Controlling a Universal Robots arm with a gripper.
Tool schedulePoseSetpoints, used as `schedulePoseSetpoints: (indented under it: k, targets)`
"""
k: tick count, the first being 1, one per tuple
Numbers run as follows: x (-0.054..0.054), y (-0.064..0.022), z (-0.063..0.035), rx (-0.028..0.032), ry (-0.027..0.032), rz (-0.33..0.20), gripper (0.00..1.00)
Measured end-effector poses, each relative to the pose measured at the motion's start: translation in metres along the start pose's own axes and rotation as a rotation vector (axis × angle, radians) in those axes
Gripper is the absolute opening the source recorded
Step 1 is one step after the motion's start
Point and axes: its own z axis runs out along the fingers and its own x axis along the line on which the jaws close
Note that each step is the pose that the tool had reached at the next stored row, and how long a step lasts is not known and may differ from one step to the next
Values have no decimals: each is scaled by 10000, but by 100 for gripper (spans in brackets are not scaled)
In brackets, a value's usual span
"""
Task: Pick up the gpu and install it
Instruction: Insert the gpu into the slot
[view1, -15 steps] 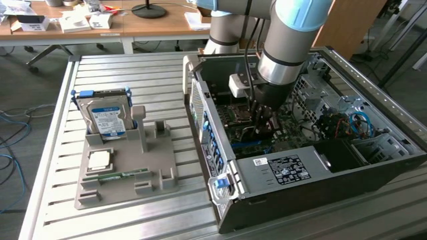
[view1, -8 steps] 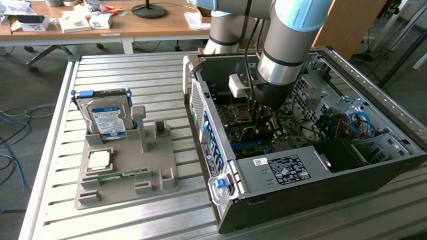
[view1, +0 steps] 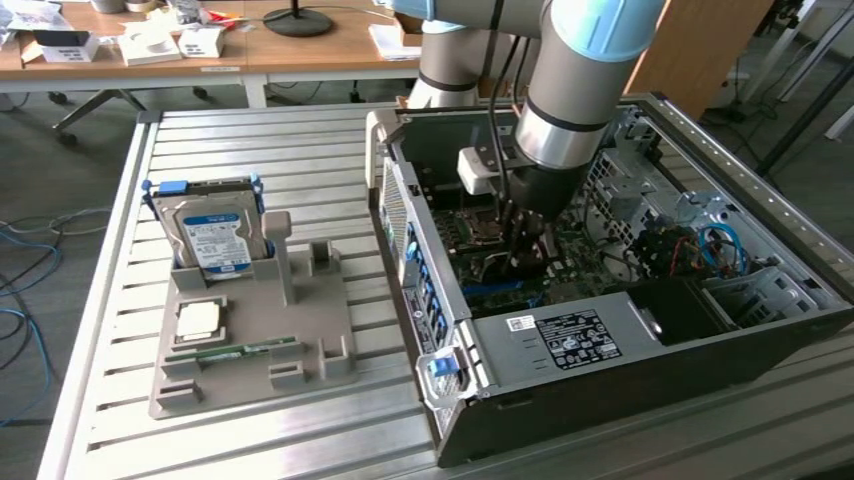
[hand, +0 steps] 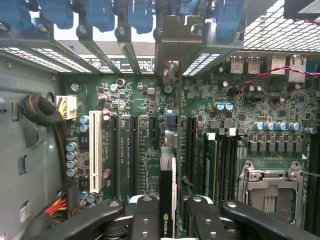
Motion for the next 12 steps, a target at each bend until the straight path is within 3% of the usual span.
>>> schedulePoseSetpoints:
  k: [6,12]
  targets:
    - [0,2,2,8,-54,0,26]
    - [1,2,14,8,-55,-1,26]
